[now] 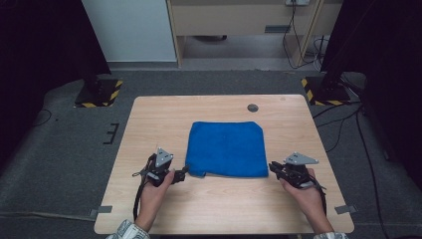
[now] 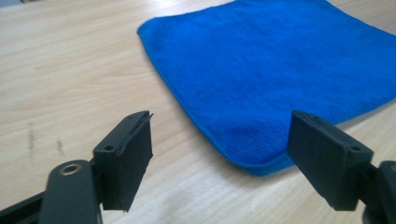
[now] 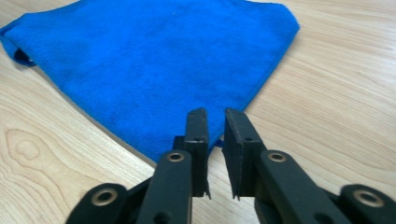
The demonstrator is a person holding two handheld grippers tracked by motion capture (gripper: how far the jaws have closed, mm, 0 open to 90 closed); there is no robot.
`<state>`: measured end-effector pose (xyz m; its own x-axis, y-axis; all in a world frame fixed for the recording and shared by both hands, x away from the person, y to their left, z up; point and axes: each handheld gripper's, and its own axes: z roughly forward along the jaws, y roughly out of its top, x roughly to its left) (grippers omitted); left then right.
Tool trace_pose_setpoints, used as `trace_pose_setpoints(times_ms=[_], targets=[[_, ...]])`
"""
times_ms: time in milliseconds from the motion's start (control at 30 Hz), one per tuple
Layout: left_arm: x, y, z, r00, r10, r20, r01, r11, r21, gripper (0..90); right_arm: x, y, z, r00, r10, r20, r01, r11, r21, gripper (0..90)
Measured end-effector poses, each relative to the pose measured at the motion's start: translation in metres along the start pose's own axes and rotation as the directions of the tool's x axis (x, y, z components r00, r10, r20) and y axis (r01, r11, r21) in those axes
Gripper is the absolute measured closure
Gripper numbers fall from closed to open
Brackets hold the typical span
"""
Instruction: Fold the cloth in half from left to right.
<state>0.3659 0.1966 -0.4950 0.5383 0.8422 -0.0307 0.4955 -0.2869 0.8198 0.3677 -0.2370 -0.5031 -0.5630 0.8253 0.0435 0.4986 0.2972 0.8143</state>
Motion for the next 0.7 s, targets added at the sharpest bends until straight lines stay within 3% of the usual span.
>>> trace_pose_setpoints(times_ms=[200,400,500,700], targets=[[-0.015,-0.003,0.009,0.9987,0.034,0.039,-0.036,0.9980,0.052,25.1,-0.003,-0.004,-0.004,0.9996,0.029,0.005,-0.029,1.000,0.007,81.3],[-0.034,-0.006,0.016,0.9917,0.108,0.069,-0.113,0.9902,0.081,28.3,0.002,-0.009,-0.002,0.9991,0.039,-0.018,-0.039,0.999,0.039,67.2],[-0.038,-0.008,0.020,0.9892,0.113,0.093,-0.121,0.9886,0.089,34.7,0.003,-0.010,0.001,0.9984,0.050,-0.024,-0.049,0.997,0.057,58.6],[-0.040,-0.010,0.023,0.9861,0.125,0.109,-0.137,0.9852,0.104,44.6,0.007,-0.013,0.008,0.9981,0.049,-0.038,-0.045,0.994,0.097,50.2]])
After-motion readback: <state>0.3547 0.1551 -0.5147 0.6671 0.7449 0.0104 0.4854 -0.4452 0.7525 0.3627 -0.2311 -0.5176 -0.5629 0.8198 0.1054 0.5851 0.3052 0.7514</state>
